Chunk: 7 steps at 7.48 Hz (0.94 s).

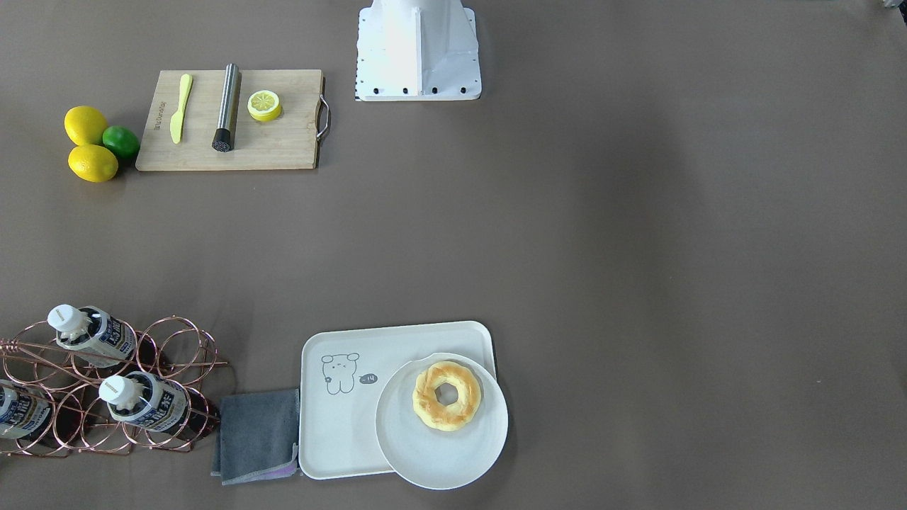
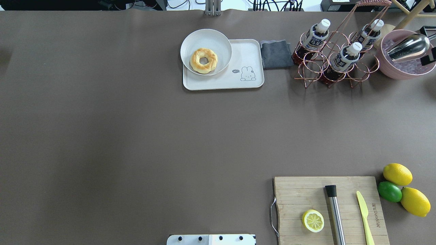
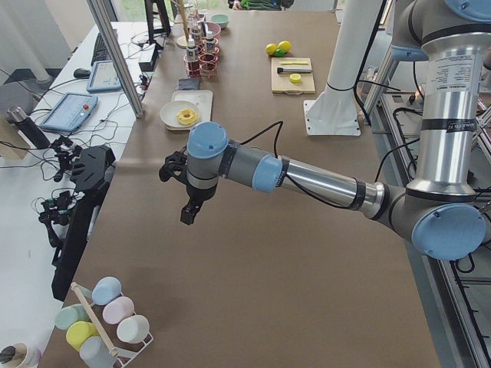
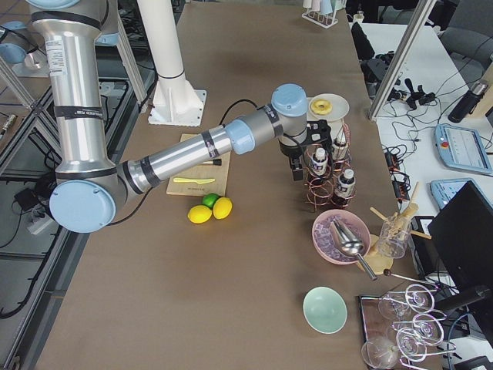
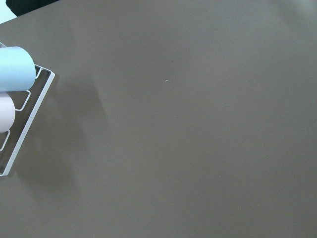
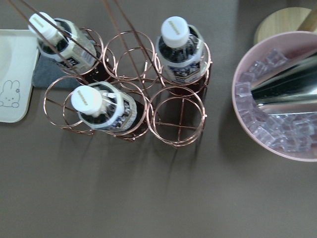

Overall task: Place tea on tray
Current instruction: 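Move the right gripper over the copper rack to a tea bottle cap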

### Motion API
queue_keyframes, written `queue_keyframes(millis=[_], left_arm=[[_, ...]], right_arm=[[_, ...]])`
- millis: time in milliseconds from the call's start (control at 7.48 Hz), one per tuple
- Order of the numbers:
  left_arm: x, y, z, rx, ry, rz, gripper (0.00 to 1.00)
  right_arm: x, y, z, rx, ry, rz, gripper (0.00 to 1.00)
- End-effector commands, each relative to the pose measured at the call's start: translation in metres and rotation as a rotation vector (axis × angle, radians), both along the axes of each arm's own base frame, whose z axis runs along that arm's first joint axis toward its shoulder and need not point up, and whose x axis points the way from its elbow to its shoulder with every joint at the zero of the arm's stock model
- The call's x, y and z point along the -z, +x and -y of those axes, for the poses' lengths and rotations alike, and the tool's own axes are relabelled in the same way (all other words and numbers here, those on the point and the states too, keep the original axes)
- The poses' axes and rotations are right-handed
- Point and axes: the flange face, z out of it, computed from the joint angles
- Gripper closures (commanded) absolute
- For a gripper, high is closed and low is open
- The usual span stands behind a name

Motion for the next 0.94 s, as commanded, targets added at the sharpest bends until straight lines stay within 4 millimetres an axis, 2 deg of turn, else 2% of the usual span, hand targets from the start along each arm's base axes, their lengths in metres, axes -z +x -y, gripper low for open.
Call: queue_keyframes(millis=[0,134,401,668,802], left_arm=[[0.007,0.006,0.002,0.008,0.019,-0.008,0.03],[0.007,0.006,0.001,0.007,0.016,-0.014,0.03],[0.008,0.008,0.000,0.006,0.007,-0.039,0.03],[0.007,0.009,-0.001,0.005,0.023,-0.040,0.03],[0.007,0.009,-0.001,0.004,0.024,-0.040,0.03]], right_arm=[[0.040,-0.084,0.022,-0.003,0.034,-0.088,0.00],[0.053,-0.118,0.026,-0.034,0.011,-0.105,0.00],[0.059,-0.160,0.044,-0.071,0.016,-0.169,0.01],[0.065,-0.171,0.054,-0.108,0.049,-0.204,0.02],[0.059,-0.176,0.060,-0.115,0.065,-0.210,0.05]])
